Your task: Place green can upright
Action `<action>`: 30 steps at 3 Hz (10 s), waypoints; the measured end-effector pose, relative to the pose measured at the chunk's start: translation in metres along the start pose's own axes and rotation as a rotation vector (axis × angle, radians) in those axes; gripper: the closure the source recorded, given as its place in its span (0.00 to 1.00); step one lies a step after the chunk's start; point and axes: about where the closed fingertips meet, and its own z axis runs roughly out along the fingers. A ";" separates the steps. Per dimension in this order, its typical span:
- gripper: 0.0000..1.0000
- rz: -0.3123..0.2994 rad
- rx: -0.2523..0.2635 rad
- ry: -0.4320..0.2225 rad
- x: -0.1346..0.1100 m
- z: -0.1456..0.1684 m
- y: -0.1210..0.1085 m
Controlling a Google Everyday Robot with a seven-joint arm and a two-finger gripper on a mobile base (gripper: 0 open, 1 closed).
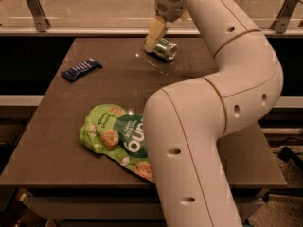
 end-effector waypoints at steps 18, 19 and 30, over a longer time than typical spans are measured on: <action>0.87 0.081 -0.070 -0.016 -0.051 0.076 0.024; 1.00 0.081 -0.070 -0.018 -0.051 0.076 0.024; 1.00 0.250 0.077 -0.359 -0.025 -0.046 -0.049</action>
Offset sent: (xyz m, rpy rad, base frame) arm -0.0074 -0.0130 0.0011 -0.0101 0.1259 -0.0068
